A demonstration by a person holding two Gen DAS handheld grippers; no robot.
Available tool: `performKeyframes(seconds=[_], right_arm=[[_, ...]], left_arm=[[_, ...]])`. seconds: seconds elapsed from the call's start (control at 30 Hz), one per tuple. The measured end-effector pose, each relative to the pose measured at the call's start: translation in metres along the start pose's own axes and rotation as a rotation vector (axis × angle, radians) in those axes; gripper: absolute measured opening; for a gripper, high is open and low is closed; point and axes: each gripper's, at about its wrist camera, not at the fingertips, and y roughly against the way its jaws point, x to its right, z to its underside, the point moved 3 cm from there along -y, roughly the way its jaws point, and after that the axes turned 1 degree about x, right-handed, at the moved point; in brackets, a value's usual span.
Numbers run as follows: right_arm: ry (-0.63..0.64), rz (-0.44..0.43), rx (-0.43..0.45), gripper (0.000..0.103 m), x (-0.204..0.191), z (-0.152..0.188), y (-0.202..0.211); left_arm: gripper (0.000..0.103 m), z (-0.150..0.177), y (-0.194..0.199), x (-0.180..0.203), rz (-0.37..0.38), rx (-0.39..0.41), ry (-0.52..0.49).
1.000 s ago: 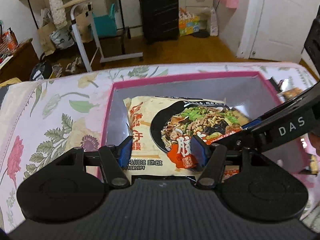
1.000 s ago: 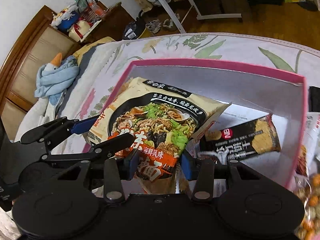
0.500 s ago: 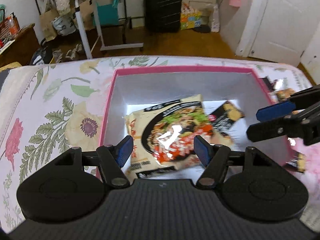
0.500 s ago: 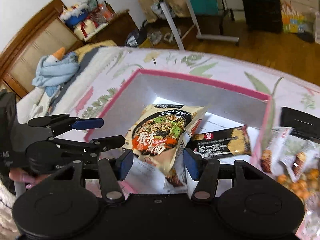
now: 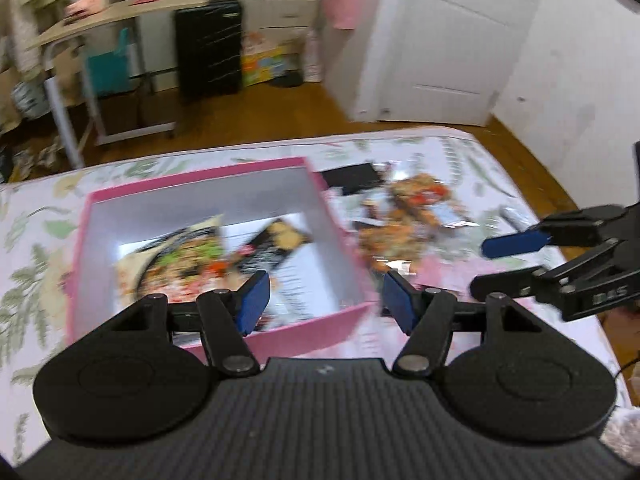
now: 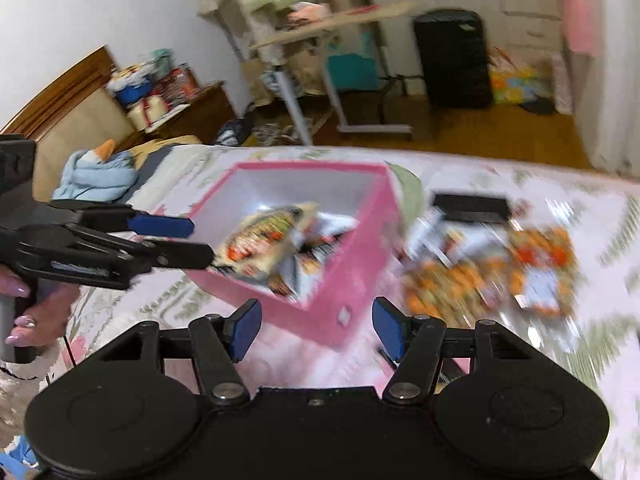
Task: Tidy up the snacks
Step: 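Move the right gripper back to the black cracker pack, then grasp the black NB cracker pack with the right gripper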
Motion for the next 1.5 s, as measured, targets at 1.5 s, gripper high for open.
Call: performKeyframes(seconds=[1.5], right_arm=[[0.050,0.165,-0.076,0.075,0.091,0.115,-0.065]], left_arm=[[0.061,0.072,-0.167,0.080,0.196,-0.174,0.113]])
